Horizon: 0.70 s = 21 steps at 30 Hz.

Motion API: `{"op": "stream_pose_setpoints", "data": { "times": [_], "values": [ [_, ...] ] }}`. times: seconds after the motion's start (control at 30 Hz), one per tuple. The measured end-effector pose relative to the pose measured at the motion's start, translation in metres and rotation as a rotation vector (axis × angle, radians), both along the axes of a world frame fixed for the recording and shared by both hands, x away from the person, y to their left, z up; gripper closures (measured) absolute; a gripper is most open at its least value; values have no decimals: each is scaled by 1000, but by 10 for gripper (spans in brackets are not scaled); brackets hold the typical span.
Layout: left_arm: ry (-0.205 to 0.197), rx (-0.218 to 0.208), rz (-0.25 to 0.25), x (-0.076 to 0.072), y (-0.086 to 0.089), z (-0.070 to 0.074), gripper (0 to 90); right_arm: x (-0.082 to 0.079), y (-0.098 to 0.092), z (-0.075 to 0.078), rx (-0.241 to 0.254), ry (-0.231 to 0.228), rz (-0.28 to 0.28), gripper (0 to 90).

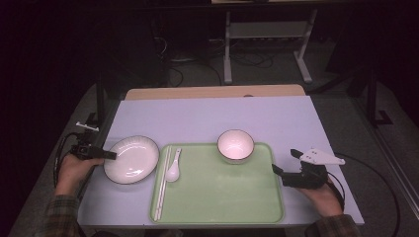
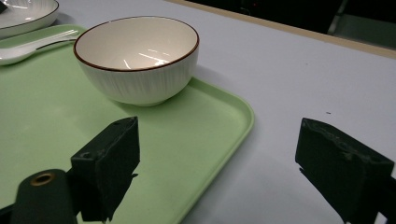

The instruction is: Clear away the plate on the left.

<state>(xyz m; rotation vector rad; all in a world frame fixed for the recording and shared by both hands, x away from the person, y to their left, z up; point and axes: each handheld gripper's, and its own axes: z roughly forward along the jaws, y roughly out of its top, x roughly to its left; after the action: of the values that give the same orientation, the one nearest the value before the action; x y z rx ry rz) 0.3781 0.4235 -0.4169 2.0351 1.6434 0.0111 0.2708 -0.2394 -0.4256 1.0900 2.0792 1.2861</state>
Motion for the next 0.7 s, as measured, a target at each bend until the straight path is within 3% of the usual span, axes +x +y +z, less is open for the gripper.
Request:
{"op": "stream_pose_setpoints", "data": {
  "times": [0.47,0.7],
  "values": [
    [11,-114,14,0,14,-2,813,1,1,-1,-6,2,-2,130],
    [-20,-130,0,-3,15,9,848,1,0,-1,-4,2,-4,130]
  ]
}}
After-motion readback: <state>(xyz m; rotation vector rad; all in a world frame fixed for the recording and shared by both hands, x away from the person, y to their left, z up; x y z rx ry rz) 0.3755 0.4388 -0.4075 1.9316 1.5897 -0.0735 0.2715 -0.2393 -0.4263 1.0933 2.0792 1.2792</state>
